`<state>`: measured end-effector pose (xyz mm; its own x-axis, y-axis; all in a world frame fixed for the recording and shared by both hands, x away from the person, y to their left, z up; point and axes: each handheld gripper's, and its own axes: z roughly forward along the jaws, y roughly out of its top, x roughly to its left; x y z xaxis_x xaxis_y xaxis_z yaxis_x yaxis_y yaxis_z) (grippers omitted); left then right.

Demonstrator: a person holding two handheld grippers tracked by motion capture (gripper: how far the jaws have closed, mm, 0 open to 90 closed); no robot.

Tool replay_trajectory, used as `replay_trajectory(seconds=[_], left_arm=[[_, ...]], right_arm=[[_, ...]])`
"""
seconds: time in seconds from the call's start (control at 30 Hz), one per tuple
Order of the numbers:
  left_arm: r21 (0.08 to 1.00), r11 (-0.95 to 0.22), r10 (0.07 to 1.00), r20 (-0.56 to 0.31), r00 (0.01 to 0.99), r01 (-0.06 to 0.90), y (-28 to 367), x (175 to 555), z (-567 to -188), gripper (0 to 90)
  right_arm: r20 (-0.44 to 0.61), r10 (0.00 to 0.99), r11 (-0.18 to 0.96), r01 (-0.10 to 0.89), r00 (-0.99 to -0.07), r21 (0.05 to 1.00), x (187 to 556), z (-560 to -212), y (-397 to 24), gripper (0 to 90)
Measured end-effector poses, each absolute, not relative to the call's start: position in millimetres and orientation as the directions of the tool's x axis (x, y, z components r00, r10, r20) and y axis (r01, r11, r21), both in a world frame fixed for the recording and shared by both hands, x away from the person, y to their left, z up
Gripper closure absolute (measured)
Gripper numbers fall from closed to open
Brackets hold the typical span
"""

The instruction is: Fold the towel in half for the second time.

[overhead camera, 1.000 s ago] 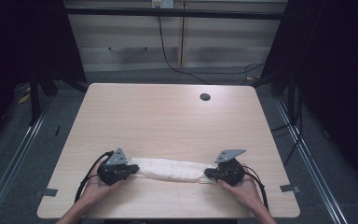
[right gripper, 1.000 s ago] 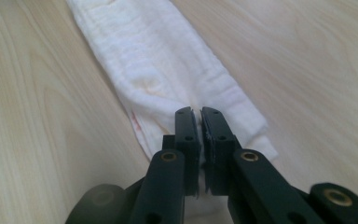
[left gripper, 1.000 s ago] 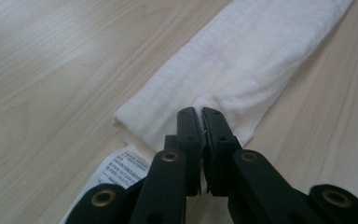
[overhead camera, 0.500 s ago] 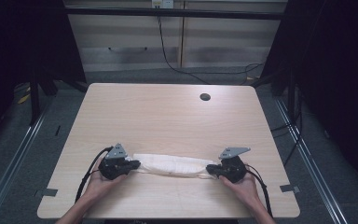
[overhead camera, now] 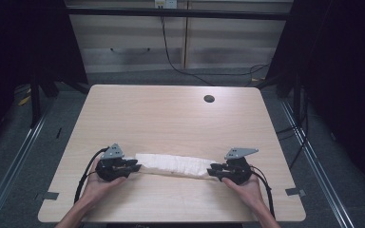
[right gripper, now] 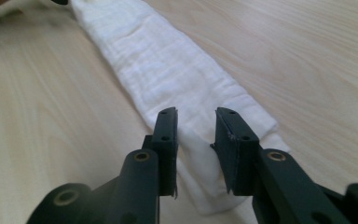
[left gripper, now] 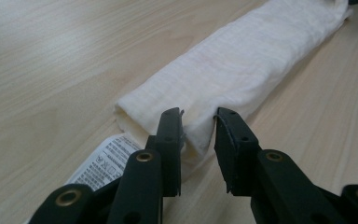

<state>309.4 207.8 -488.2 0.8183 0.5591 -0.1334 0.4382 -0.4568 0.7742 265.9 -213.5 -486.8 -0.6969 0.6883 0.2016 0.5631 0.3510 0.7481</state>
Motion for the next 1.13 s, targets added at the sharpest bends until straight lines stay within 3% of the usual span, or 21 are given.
replay_trajectory(seconds=[0.17,0.4,0.83,0.9,1.13], left_arm=[[0.782,-0.416,0.584,-0.162,0.795,0.465,215,306,-480,59.6],[0.778,-0.374,0.622,-0.194,0.758,0.506,236,304,-469,44.2],[0.783,-0.316,0.703,-0.186,0.687,0.536,271,296,-473,34.2],[0.791,-0.318,0.742,-0.135,0.656,0.522,273,292,-478,32.5],[0.796,-0.316,0.717,-0.156,0.679,0.517,272,290,-480,27.2]], right_arm=[[0.253,0.673,0.291,0.563,-0.695,0.773,260,-479,-221,65.8],[0.243,0.707,0.242,0.550,-0.664,0.799,253,-464,-240,55.7],[0.233,0.801,0.141,0.552,-0.551,0.822,240,-466,-284,44.9],[0.227,0.818,0.140,0.565,-0.529,0.813,238,-471,-287,42.2],[0.191,0.861,0.137,0.576,-0.472,0.806,232,-479,-298,37.2]])
